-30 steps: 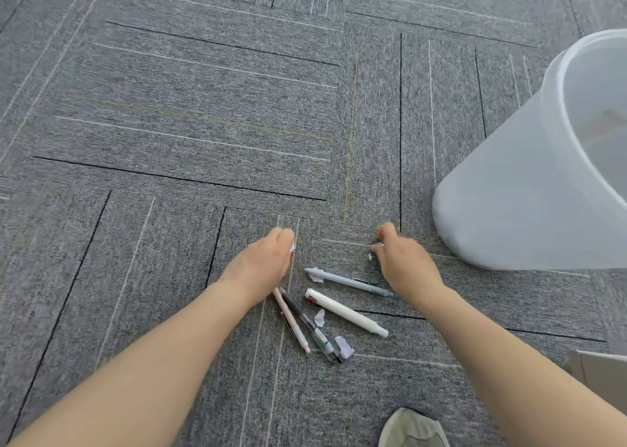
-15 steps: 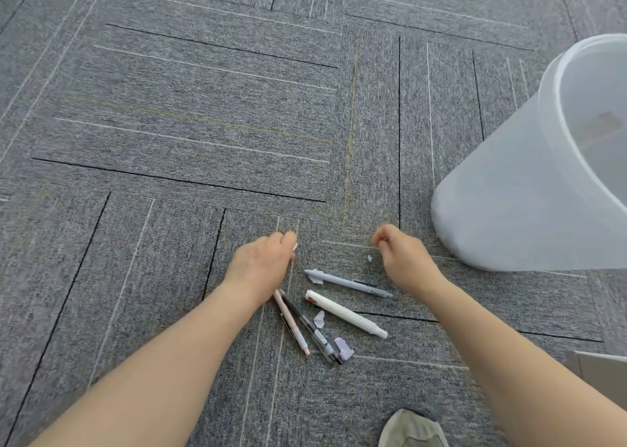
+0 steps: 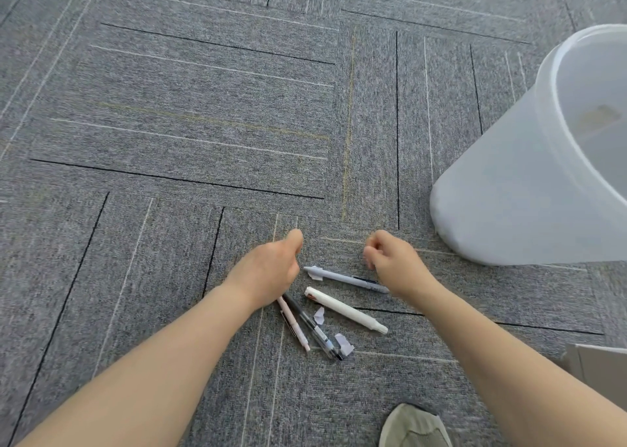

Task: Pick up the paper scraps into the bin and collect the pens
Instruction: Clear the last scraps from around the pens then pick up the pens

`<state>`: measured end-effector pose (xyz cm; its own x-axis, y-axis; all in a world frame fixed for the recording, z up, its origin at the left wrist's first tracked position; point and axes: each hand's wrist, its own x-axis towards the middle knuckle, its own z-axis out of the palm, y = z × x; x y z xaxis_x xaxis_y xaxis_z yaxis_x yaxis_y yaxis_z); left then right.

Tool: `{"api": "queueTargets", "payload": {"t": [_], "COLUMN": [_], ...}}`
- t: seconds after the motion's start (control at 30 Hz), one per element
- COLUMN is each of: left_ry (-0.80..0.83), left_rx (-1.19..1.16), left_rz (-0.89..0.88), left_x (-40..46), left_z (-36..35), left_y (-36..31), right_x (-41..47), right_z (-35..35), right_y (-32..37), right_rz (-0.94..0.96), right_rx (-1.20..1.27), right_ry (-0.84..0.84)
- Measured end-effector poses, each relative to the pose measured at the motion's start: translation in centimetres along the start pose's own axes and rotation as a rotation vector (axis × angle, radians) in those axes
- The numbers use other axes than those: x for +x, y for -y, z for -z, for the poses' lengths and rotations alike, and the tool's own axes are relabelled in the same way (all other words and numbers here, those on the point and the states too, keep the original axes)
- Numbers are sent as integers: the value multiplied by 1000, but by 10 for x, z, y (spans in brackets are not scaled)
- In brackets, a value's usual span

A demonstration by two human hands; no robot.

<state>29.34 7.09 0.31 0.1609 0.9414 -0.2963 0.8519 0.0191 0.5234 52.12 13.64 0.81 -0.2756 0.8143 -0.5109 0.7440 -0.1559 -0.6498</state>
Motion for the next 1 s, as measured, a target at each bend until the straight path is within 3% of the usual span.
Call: {"api": "queueTargets", "payload": {"t": [0.1, 0.2, 0.3, 0.5, 0.77, 1.0], "left_ry": [5, 36, 61, 77, 59, 30], "left_rx": [56, 103, 77, 130, 275, 125], "left_rz": [-37, -114, -159, -199, -267, -292], "left_x": [-1, -3, -6, 0, 16, -11], "left_z": [-1, -4, -9, -14, -18, -12], "left_y": [-2, -5, -6, -14, -23, -18], "right_x": [-10, -15, -18, -31, -48, -67], "right_z": [1, 0, -6, -16, -15, -28], "right_y": [-1, 0, 4, 7, 10, 5], "right_rz": [-127, -147, -138, 43, 227, 387], "right_rx": [656, 813, 642, 28, -281, -746], "right_ry": [105, 195, 270, 257, 270, 429]}}
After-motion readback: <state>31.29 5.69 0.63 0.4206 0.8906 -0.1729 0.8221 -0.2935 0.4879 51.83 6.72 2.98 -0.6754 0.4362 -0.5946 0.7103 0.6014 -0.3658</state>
